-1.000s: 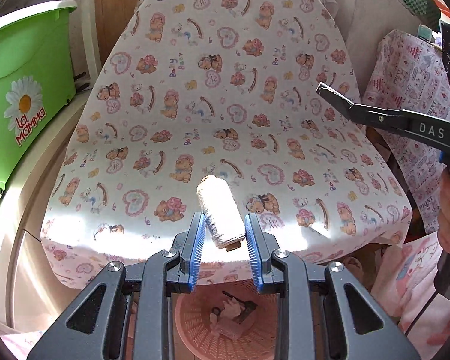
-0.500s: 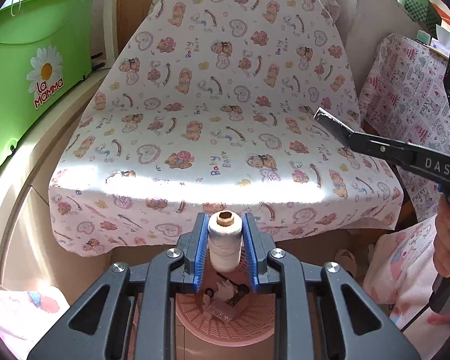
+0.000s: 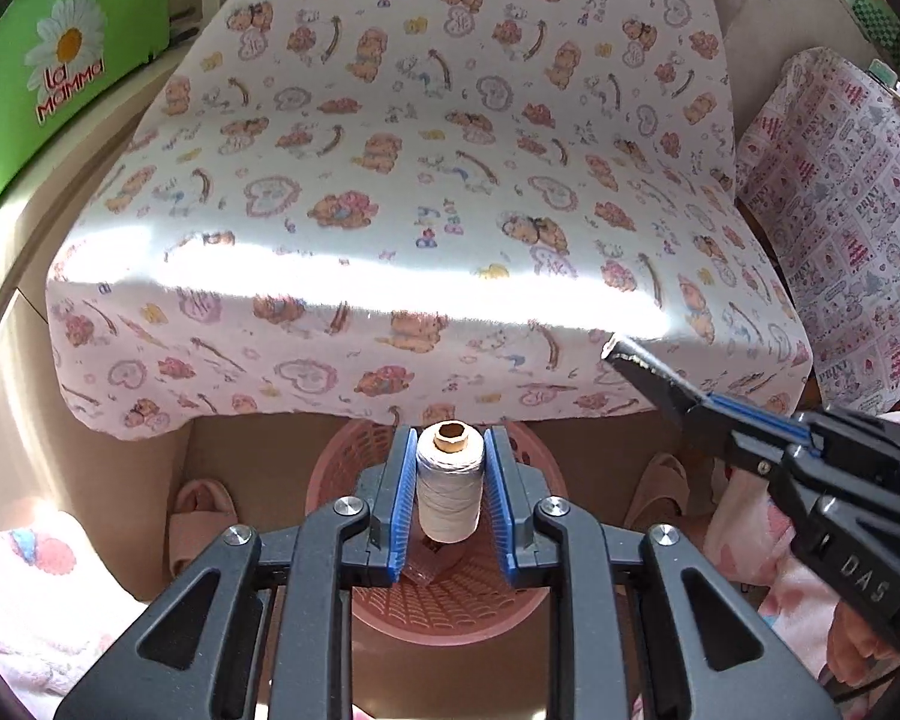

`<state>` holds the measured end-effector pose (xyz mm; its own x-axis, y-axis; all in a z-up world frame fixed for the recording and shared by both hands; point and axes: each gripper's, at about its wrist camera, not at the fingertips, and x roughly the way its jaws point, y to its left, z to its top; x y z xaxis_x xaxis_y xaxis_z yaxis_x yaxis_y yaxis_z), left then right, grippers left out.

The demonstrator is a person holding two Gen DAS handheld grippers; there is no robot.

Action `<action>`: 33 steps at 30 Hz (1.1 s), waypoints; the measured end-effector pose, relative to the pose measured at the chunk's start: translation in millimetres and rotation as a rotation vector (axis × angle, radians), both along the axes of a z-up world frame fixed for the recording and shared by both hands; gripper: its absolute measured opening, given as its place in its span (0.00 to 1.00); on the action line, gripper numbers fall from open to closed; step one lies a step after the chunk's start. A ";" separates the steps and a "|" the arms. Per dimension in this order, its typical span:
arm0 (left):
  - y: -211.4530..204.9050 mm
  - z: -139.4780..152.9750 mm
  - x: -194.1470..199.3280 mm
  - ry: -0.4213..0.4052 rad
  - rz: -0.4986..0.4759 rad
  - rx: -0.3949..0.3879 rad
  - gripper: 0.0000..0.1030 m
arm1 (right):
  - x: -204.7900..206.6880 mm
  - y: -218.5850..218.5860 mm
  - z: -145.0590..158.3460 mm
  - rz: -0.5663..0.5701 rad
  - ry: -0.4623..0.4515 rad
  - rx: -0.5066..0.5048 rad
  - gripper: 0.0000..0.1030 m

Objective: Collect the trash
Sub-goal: 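Carry the spool and tube down over the pink wastebasket with both tools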

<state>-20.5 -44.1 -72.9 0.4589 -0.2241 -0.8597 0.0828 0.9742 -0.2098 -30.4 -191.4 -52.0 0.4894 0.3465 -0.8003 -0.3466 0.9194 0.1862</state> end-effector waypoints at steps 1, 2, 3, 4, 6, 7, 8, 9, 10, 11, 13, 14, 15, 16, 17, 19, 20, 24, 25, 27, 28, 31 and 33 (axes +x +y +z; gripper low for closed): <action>1.2 -6.5 2.2 0.023 0.011 -0.007 0.21 | 1.4 3.5 -6.5 0.007 0.021 -0.019 0.06; 1.5 -12.8 4.3 0.043 0.019 -0.002 0.21 | 3.6 7.4 -14.6 0.017 0.048 -0.038 0.06; 1.2 -19.3 6.0 0.061 0.023 0.014 0.21 | 5.4 9.9 -22.3 0.025 0.073 -0.052 0.06; 0.3 -25.1 6.9 0.076 0.021 0.032 0.21 | 8.0 13.5 -31.4 0.034 0.103 -0.075 0.06; -1.4 -35.5 7.7 0.103 0.020 0.067 0.21 | 10.7 19.7 -45.6 0.045 0.136 -0.127 0.06; -2.5 -40.4 7.8 0.118 0.020 0.082 0.21 | 11.2 22.9 -51.4 0.051 0.147 -0.149 0.06; -3.4 -45.5 8.4 0.132 0.022 0.102 0.21 | 11.7 25.6 -56.9 0.059 0.158 -0.159 0.06; -4.2 -50.6 9.0 0.143 0.028 0.133 0.21 | 12.1 26.7 -62.0 0.063 0.170 -0.160 0.06; -4.8 -55.8 9.7 0.150 0.036 0.163 0.21 | 13.7 27.5 -68.5 0.063 0.193 -0.156 0.06; -4.3 -61.9 10.9 0.163 0.045 0.183 0.21 | 15.7 27.9 -75.6 0.060 0.219 -0.150 0.06; -0.9 -76.2 14.5 0.208 0.057 0.179 0.21 | 19.9 28.5 -90.8 0.051 0.263 -0.156 0.06; 0.4 -83.6 16.0 0.232 0.062 0.172 0.21 | 21.9 29.2 -99.1 0.047 0.277 -0.177 0.06; 1.1 -91.2 17.5 0.256 0.063 0.167 0.21 | 24.2 30.8 -106.4 0.044 0.287 -0.197 0.06; 1.1 -98.5 18.8 0.279 0.060 0.167 0.21 | 26.2 31.8 -114.2 0.040 0.299 -0.215 0.06; 1.3 -105.0 19.6 0.298 0.060 0.167 0.21 | 28.0 32.6 -122.3 0.036 0.315 -0.227 0.06; 2.2 -118.1 20.2 0.339 0.063 0.150 0.21 | 31.1 34.2 -136.4 0.029 0.344 -0.233 0.06; 2.5 -123.9 20.0 0.359 0.060 0.137 0.21 | 31.9 34.7 -142.8 0.026 0.359 -0.237 0.06; 2.4 -140.7 18.6 0.415 0.051 0.144 0.21 | 34.0 33.4 -161.5 0.021 0.404 -0.248 0.06; 2.0 -143.5 18.2 0.424 0.046 0.145 0.21 | 34.9 33.4 -164.9 0.017 0.414 -0.243 0.06; 0.2 -147.3 18.5 0.430 0.041 0.155 0.21 | 37.2 33.6 -170.5 0.011 0.426 -0.235 0.06; -0.6 -149.1 18.7 0.433 0.039 0.162 0.21 | 37.5 32.7 -172.5 0.008 0.432 -0.235 0.06; -0.7 -154.9 18.9 0.453 0.037 0.163 0.22 | 37.9 30.8 -175.9 -0.002 0.442 -0.238 0.07; 0.2 -159.6 18.0 0.471 0.040 0.167 0.22 | 38.5 28.6 -177.2 -0.009 0.448 -0.230 0.11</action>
